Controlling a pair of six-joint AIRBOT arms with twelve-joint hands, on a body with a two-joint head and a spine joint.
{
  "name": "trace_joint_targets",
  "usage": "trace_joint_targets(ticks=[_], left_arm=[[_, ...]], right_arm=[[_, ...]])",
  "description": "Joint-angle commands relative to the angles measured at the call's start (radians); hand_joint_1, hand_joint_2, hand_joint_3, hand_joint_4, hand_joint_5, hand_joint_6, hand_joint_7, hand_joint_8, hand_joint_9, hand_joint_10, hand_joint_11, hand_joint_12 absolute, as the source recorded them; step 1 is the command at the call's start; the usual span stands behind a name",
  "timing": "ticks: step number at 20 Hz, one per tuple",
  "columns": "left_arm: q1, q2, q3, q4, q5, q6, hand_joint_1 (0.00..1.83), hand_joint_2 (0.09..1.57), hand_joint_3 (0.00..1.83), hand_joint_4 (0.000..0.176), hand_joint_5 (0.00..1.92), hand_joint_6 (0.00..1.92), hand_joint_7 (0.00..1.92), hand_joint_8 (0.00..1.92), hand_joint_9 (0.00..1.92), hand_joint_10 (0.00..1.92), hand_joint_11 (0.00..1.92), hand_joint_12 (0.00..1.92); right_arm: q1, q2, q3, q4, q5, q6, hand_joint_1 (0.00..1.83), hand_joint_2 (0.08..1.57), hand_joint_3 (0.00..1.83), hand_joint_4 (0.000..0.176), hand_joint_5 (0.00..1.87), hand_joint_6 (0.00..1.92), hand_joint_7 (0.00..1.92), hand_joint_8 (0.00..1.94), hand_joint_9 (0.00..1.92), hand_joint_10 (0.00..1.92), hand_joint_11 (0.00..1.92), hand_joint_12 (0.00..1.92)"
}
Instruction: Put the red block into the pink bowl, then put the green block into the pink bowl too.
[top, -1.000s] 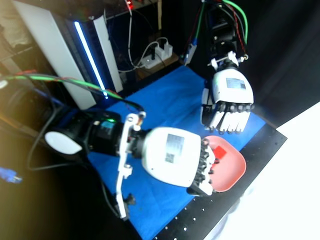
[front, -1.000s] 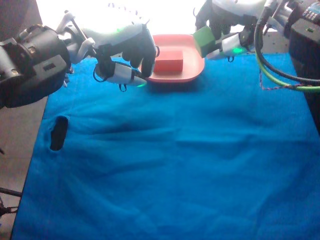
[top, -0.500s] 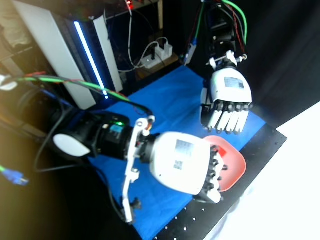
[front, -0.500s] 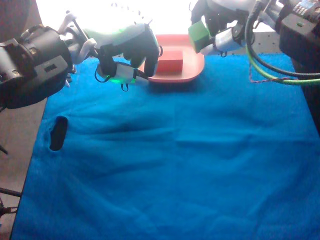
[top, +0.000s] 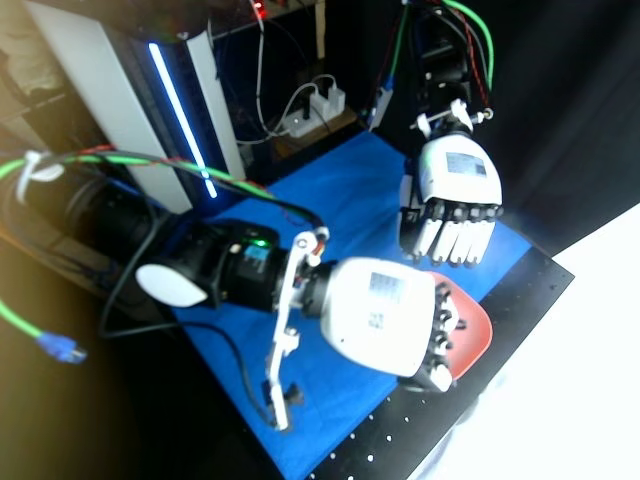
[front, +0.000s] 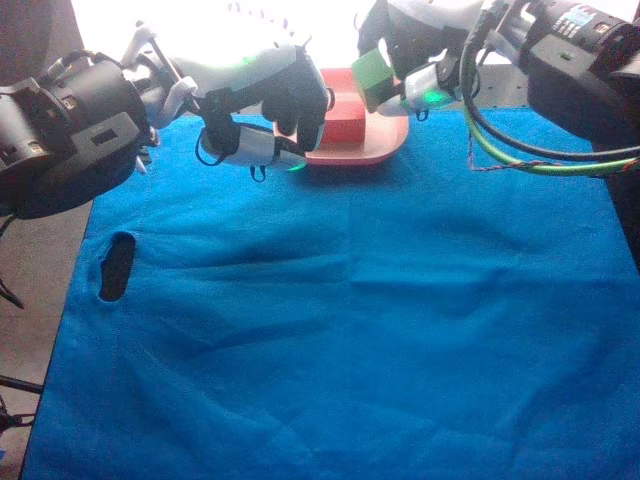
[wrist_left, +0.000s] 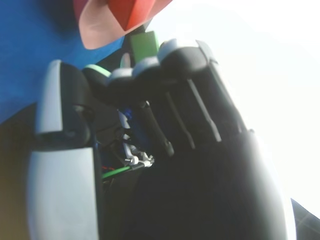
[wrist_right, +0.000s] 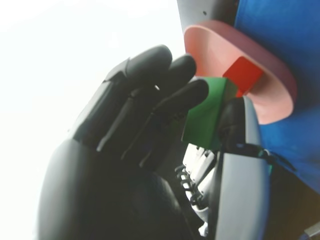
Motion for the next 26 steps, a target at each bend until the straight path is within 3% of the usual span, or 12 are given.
trace_joint_targets(ticks=[1, 6, 8, 10, 11, 13, 15, 16, 18, 22, 23, 26], left_arm=[[-0.019, -0.003, -0.001, -0.022, -0.121, -0.002, 1.16, 1.03, 0.0, 0.0, 1.16, 0.7, 1.06, 1.2, 0.87, 1.58, 0.76, 1.91], [-0.024, -0.009, -0.002, -0.02, -0.127, -0.002, 1.19, 1.02, 0.0, 0.0, 1.19, 0.65, 0.98, 1.25, 0.88, 1.5, 0.77, 1.79], [-0.024, -0.01, -0.002, -0.017, -0.126, -0.002, 1.19, 1.02, 0.0, 0.0, 1.19, 0.65, 1.04, 1.13, 0.92, 1.44, 0.8, 1.75], [-0.024, -0.01, -0.002, -0.017, -0.125, -0.002, 1.28, 1.05, 0.0, 0.0, 1.26, 0.32, 1.06, 1.12, 0.88, 1.32, 0.75, 1.63], [-0.023, -0.01, -0.002, -0.016, -0.124, -0.002, 1.28, 1.05, 0.0, 0.0, 1.27, 0.31, 1.06, 1.1, 0.85, 1.32, 0.7, 1.63], [-0.023, -0.01, -0.002, -0.016, -0.123, -0.002, 1.2, 1.01, 0.0, 0.0, 1.23, 0.57, 1.07, 1.15, 0.87, 1.5, 0.72, 1.82], [-0.023, -0.011, -0.002, -0.016, -0.121, -0.002, 1.27, 1.03, 0.0, 0.0, 1.22, 0.44, 1.11, 1.05, 0.89, 1.41, 0.72, 1.75], [-0.023, -0.011, -0.002, -0.016, -0.12, -0.002, 1.21, 1.01, 0.0, 0.0, 1.23, 0.54, 1.08, 1.11, 0.9, 1.47, 0.75, 1.8], [-0.023, -0.012, -0.001, -0.015, -0.119, -0.002, 1.2, 1.01, 0.0, 0.0, 1.23, 0.57, 1.02, 1.41, 0.87, 1.72, 0.79, 1.92], [-0.022, -0.012, -0.001, -0.014, -0.118, -0.002, 1.2, 1.0, 0.0, 0.0, 1.25, 0.53, 1.07, 1.23, 0.93, 1.57, 0.81, 1.81], [-0.022, -0.012, -0.001, -0.014, -0.117, -0.002, 1.2, 1.0, 0.0, 0.0, 1.24, 0.56, 1.04, 1.33, 0.89, 1.69, 0.81, 1.9], [-0.021, -0.012, 0.0, -0.014, -0.114, -0.002, 1.19, 1.02, 0.0, 0.0, 1.2, 0.63, 1.06, 1.17, 0.91, 1.53, 0.75, 1.81]], right_arm=[[0.018, -0.004, 0.009, 0.009, 0.111, 0.002, 1.28, 1.08, 0.0, 0.0, 1.0, 0.76, 1.11, 0.99, 1.12, 0.83, 0.89, 1.37], [0.018, -0.027, 0.025, 0.001, 0.099, 0.002, 1.25, 1.15, 0.0, 0.0, 0.84, 1.01, 1.0, 1.17, 0.98, 1.01, 0.82, 1.5], [0.018, -0.029, 0.026, 0.0, 0.097, 0.002, 1.26, 1.14, 0.0, 0.0, 0.89, 0.87, 1.01, 1.19, 1.1, 1.08, 0.97, 1.54], [0.018, -0.029, 0.026, 0.0, 0.097, 0.002, 1.24, 1.15, 0.0, 0.0, 0.84, 1.01, 0.98, 1.19, 1.0, 1.0, 0.89, 1.5], [0.018, -0.029, 0.026, 0.0, 0.097, 0.002, 1.22, 1.2, 0.0, 0.0, 0.75, 1.07, 0.91, 1.35, 1.05, 1.3, 0.99, 1.69], [0.018, -0.029, 0.025, 0.0, 0.097, 0.003, 1.22, 1.21, 0.0, 0.0, 0.68, 1.21, 0.91, 1.31, 0.96, 1.01, 0.95, 1.52], [0.018, -0.029, 0.023, -0.001, 0.097, 0.003, 1.06, 1.28, 0.0, 0.0, 0.67, 1.43, 0.92, 0.33, 1.01, 0.58, 0.92, 1.32], [0.018, -0.029, 0.023, -0.001, 0.097, 0.003, 1.04, 1.27, 0.0, 0.0, 0.6, 0.58, 0.9, 0.16, 0.96, 0.41, 0.8, 1.26], [0.018, -0.029, 0.023, -0.001, 0.096, 0.003, 1.03, 1.27, 0.0, 0.0, 0.64, 0.06, 0.91, 0.03, 1.02, 0.13, 0.76, 1.04], [0.018, -0.029, 0.021, -0.001, 0.096, 0.003, 0.96, 1.28, 0.0, 0.0, 0.56, 0.0, 0.86, 0.0, 1.05, 0.02, 0.76, 1.2], [0.018, -0.029, 0.02, -0.001, 0.096, 0.003, 1.05, 1.25, 0.0, 0.0, 0.54, 0.0, 0.85, 0.0, 1.04, 0.01, 0.7, 1.23], [0.018, -0.029, 0.014, -0.001, 0.096, 0.006, 1.14, 1.19, 0.0, 0.0, 0.54, 0.0, 0.87, 0.01, 1.03, 0.0, 0.7, 1.11]])
